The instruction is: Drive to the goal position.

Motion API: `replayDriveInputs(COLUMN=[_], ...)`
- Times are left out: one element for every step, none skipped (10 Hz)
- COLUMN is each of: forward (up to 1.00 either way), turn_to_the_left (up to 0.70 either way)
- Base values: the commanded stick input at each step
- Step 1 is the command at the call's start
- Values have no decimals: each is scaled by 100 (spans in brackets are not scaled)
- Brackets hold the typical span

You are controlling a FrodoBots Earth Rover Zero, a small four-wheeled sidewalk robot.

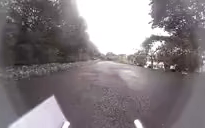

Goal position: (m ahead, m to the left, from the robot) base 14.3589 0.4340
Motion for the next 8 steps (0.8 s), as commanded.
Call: replayDriveInputs(forward=[100,100,100,100,100,100,100,100], turn_to_the_left=[0,0,0,0,0,0,0,0])
